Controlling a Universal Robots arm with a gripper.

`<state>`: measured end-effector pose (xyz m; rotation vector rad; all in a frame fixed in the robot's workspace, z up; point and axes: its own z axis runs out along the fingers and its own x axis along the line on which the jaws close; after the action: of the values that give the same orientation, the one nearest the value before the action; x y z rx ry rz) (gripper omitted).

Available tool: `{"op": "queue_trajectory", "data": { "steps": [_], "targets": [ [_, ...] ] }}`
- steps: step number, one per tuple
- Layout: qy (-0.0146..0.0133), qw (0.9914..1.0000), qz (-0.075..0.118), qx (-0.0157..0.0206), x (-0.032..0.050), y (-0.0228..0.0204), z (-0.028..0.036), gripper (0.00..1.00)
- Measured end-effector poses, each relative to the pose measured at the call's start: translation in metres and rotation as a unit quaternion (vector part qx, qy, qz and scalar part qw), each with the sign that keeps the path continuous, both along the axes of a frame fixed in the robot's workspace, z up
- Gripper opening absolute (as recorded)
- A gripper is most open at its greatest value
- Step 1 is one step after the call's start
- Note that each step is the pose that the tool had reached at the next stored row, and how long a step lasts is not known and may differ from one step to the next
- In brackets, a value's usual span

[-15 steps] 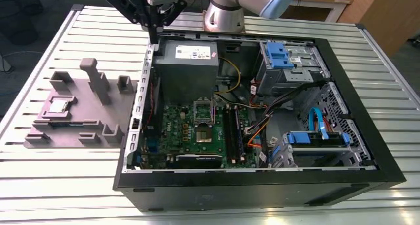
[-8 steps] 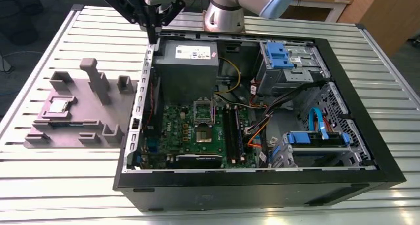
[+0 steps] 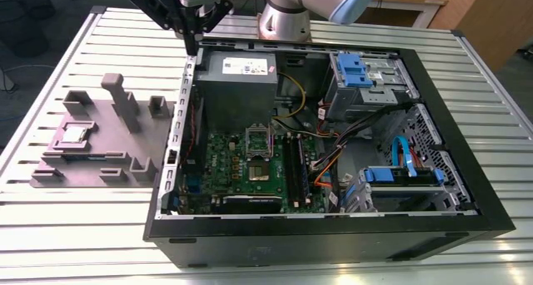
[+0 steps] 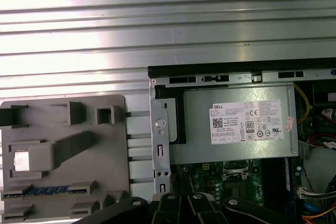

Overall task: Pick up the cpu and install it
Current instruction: 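Reach for the cpu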

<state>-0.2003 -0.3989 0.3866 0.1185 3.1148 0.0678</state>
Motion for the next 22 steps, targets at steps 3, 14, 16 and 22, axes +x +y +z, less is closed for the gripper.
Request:
{"op": "queue_trajectory", "data": {
  "steps": [3, 14, 16, 22],
  "targets": [
    [0.0000, 1.00000, 0.000, 0.0000, -0.0021, 0.0000, -0.0001, 0.11],
    [0.0000, 1.00000, 0.000, 0.0000, -0.0054, 0.0000, -0.0003, 0.11],
    [0.0000, 1.00000, 0.000, 0.0000, -0.0058, 0.0000, -0.0003, 0.11],
    [0.0000, 1.00000, 0.000, 0.0000, -0.0068, 0.0000, -0.0004, 0.11]
  ]
}}
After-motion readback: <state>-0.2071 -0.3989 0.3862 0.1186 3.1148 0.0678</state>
